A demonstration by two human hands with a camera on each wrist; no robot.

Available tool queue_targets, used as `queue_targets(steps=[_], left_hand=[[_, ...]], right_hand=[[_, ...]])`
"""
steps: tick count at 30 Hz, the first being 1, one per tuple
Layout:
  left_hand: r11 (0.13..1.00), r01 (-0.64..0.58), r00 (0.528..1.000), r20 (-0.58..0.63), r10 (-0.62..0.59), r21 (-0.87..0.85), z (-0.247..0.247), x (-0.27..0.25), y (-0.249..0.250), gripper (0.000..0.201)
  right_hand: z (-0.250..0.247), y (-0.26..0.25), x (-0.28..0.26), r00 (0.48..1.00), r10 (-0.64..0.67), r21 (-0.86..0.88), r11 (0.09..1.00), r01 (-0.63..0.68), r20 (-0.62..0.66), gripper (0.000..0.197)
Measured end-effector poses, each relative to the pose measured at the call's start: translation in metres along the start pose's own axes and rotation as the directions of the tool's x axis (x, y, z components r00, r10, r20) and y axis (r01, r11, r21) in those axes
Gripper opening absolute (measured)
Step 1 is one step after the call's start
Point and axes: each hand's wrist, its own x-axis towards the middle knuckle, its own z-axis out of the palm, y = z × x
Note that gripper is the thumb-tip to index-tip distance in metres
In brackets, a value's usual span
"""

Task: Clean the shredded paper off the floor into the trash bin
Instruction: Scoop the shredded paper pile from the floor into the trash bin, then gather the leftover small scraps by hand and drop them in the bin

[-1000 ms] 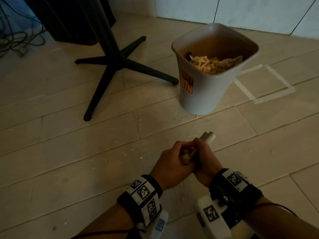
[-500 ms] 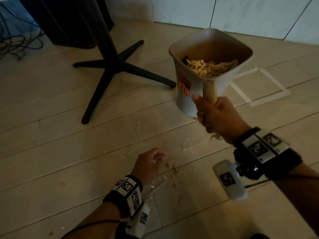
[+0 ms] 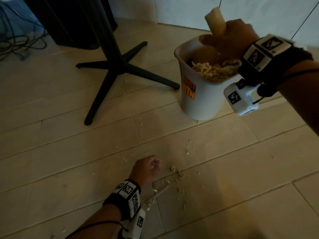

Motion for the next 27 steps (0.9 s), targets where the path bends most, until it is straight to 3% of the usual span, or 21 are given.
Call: queue_targets(steps=[3, 8, 10, 14, 16, 18, 20, 22, 24, 27], left_hand=[[1.0, -0.009, 1.0, -0.023, 0.009, 0.005, -0.001, 0.004, -0.001, 0.012], [0.999, -0.024, 0.999, -0.033, 0.025, 0.031, -0.007, 0.01, -0.005, 0.015], [0.998, -0.042, 0.998, -0.054, 0.044, 0.04, -0.014, 0.018, -0.007, 0.017], [0.994, -0.053, 0.982, -0.178, 0.069, 0.094, -0.031, 0.048, -0.014, 0.022], [0.993, -0.043, 0.97, -0.231, 0.068, 0.112, -0.038, 0.064, -0.015, 0.021], [0.978, -0.027, 0.966, -0.246, 0.079, 0.207, -0.043, 0.082, -0.017, 0.03], [0.957, 0.004, 0.97, -0.233, 0.067, 0.291, -0.048, 0.098, -0.018, 0.043], [0.95, 0.042, 0.973, -0.229, 0.032, 0.309, -0.052, 0.112, -0.019, 0.053], [0.944, 0.068, 0.971, -0.237, 0.011, 0.324, -0.055, 0.121, -0.019, 0.06], [0.93, 0.112, 0.974, -0.223, -0.033, 0.35, -0.057, 0.133, -0.021, 0.066]], right_hand=[[0.007, 0.009, 0.018, 0.998, -0.069, -0.118, 0.991, 0.07, 0.012, 0.071], [0.011, 0.022, 0.02, 0.987, -0.043, -0.173, 0.983, 0.07, 0.153, 0.098], [0.011, 0.024, 0.011, 0.984, -0.075, -0.178, 0.979, 0.104, 0.161, 0.091], [0.012, 0.028, -0.024, 0.974, -0.22, -0.12, 0.967, 0.225, 0.058, 0.068], [0.016, 0.032, -0.05, 0.929, -0.366, -0.035, 0.93, 0.365, -0.051, 0.049], [0.024, 0.038, -0.077, 0.813, -0.55, -0.014, 0.83, 0.558, -0.193, 0.032], [0.043, 0.05, -0.102, 0.698, -0.681, -0.012, 0.718, 0.696, -0.222, 0.021], [0.068, 0.068, -0.121, 0.681, -0.727, 0.076, 0.677, 0.732, -0.087, 0.018], [0.096, 0.089, -0.132, 0.708, -0.695, 0.143, 0.719, 0.68, 0.125, 0.022], [0.136, 0.119, -0.135, 0.774, -0.474, 0.036, 0.861, 0.508, 0.421, 0.042]])
